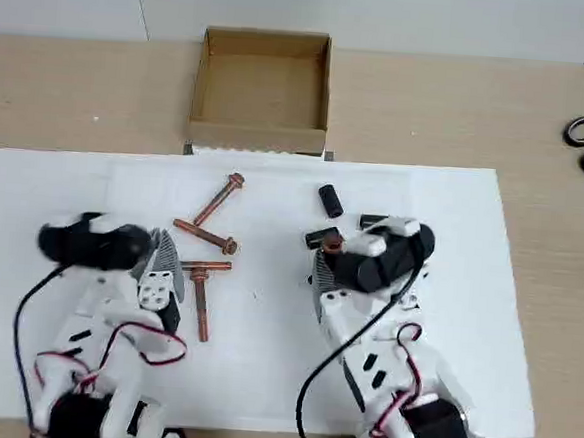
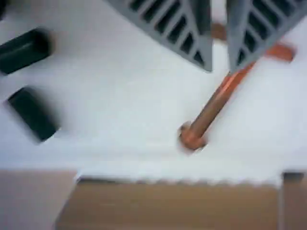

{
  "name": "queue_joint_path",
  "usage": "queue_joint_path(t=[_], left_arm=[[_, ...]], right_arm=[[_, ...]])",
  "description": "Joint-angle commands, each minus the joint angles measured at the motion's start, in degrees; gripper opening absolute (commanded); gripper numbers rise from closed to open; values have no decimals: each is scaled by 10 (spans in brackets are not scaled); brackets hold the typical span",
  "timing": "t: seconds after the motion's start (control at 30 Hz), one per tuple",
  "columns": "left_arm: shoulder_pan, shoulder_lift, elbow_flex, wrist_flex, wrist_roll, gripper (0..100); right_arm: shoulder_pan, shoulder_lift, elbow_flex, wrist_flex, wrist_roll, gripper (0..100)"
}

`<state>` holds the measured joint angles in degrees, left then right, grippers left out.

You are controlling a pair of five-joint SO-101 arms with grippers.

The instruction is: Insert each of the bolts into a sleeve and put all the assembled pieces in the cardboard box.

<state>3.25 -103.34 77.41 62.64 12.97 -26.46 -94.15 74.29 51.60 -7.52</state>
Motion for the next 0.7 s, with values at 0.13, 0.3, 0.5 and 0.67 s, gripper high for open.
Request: queue_joint_path(t=[0.13, 0.3, 0.5, 0.67], left_arm=[[-16, -5, 87, -80, -10, 7], [-17, -5, 127, -116, -10, 7], [-17, -5, 166, -118, -10, 7], [-17, -5, 185, -119, -10, 7]], right_arm=[[14, 208, -157, -62, -24, 3], [14, 357, -268, -120, -24, 3], [14, 530, -428, -125, 9, 3], [15, 665, -551, -158, 49, 3]])
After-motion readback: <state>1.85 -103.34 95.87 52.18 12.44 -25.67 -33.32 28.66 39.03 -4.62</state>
